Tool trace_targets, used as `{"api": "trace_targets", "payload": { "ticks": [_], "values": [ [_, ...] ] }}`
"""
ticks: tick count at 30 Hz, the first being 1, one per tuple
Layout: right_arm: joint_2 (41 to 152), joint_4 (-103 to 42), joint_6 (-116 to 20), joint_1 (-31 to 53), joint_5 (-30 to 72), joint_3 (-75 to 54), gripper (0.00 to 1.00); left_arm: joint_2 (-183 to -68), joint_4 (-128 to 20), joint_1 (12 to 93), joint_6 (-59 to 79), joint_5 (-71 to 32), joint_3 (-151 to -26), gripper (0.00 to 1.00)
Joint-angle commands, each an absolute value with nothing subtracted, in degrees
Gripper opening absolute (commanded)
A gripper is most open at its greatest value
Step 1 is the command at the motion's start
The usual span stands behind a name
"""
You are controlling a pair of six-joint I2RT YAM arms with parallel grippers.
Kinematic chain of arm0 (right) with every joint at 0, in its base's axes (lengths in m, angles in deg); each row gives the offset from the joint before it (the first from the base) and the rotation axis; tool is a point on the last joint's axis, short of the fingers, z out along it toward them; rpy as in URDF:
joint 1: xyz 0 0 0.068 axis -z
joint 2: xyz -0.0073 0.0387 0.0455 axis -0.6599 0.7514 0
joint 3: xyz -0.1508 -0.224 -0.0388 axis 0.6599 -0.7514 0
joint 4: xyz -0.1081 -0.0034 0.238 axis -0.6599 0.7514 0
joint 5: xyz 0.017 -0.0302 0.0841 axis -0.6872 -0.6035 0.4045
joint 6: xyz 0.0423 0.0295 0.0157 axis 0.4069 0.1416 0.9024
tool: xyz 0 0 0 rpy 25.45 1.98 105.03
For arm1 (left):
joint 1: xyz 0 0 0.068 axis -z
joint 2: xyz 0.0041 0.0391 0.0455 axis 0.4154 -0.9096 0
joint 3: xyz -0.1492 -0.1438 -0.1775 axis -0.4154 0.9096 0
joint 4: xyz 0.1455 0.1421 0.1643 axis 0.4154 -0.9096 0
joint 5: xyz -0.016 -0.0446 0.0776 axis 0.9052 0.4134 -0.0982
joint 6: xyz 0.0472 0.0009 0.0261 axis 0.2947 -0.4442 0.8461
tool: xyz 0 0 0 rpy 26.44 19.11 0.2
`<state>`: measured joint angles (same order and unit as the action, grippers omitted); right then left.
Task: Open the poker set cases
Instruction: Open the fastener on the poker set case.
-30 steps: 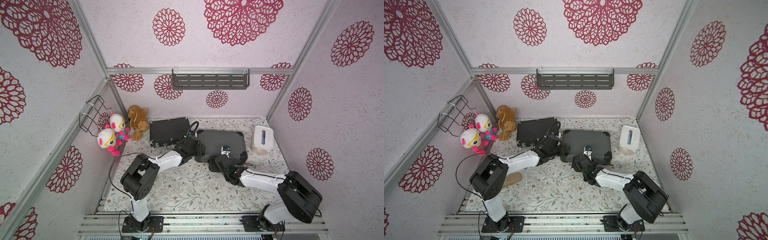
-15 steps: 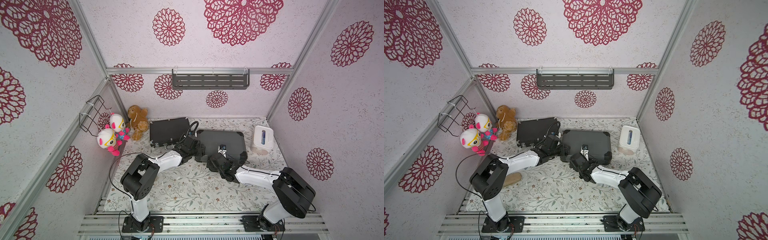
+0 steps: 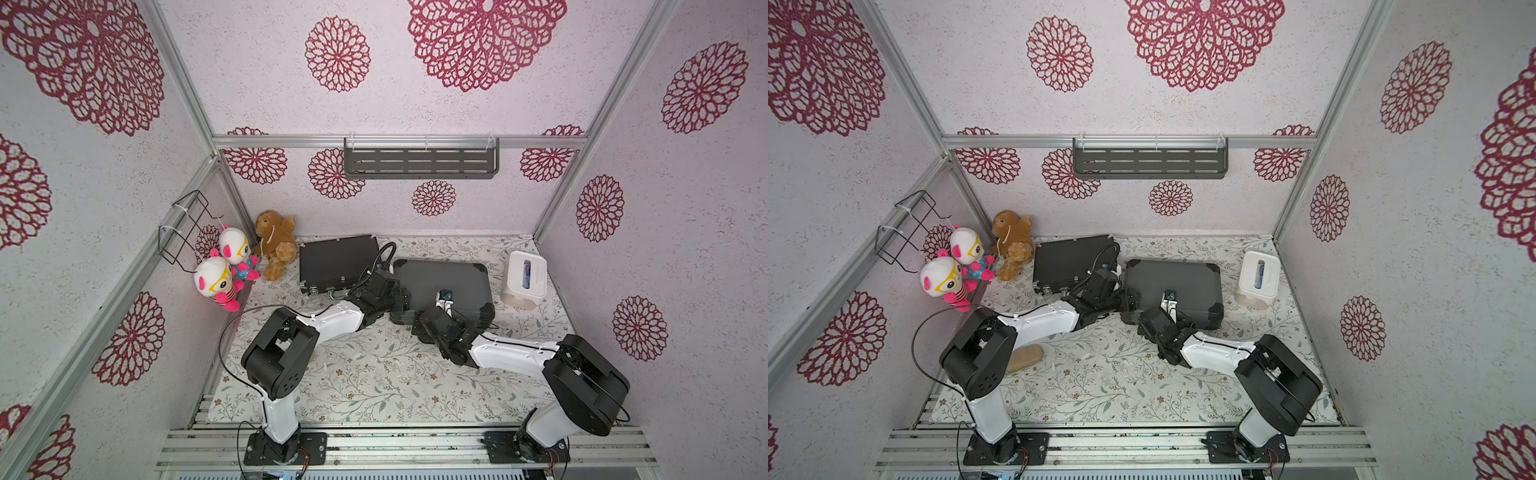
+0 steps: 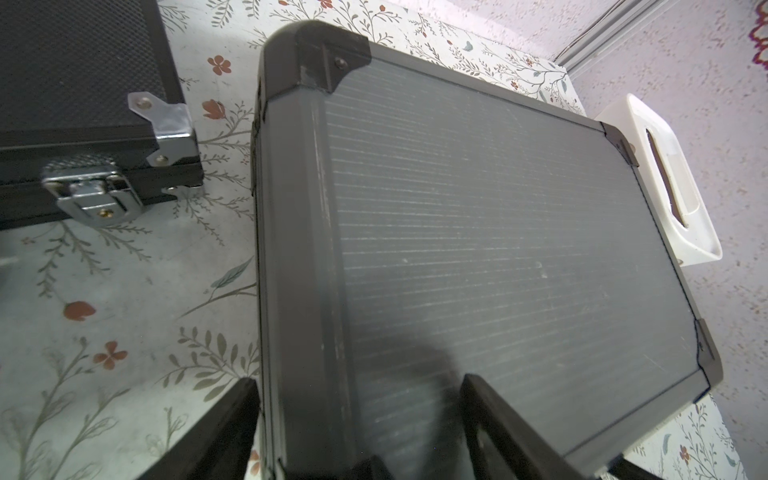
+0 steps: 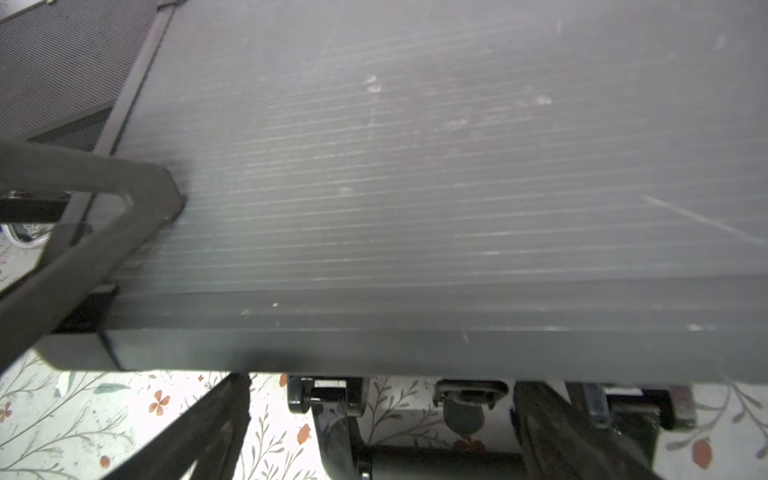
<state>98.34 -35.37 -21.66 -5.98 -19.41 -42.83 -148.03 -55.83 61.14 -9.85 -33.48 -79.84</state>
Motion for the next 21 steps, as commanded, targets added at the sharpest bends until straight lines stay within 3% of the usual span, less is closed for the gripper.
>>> {"api": "trace_targets", "payload": {
  "ticks": [1, 8, 21],
  "values": [
    [102.8, -56.7, -21.6, -5.2, 0.2, -41.8, 0.98, -151.8, -64.1, 60.9, -9.6, -33.5, -78.1, 0.79],
    [102.4, -58.3, -25.1, -8.2, 6.9, -41.8, 0.98, -151.8, -64.1, 60.9, -9.8, -33.1, -78.1, 0.79],
    [96.8, -57.2, -27.1, -13.3, 3.2, -47.7, 0.98, -152.6, -64.3, 60.9, -9.8, -33.1, -78.7, 0.80]
  ]
}}
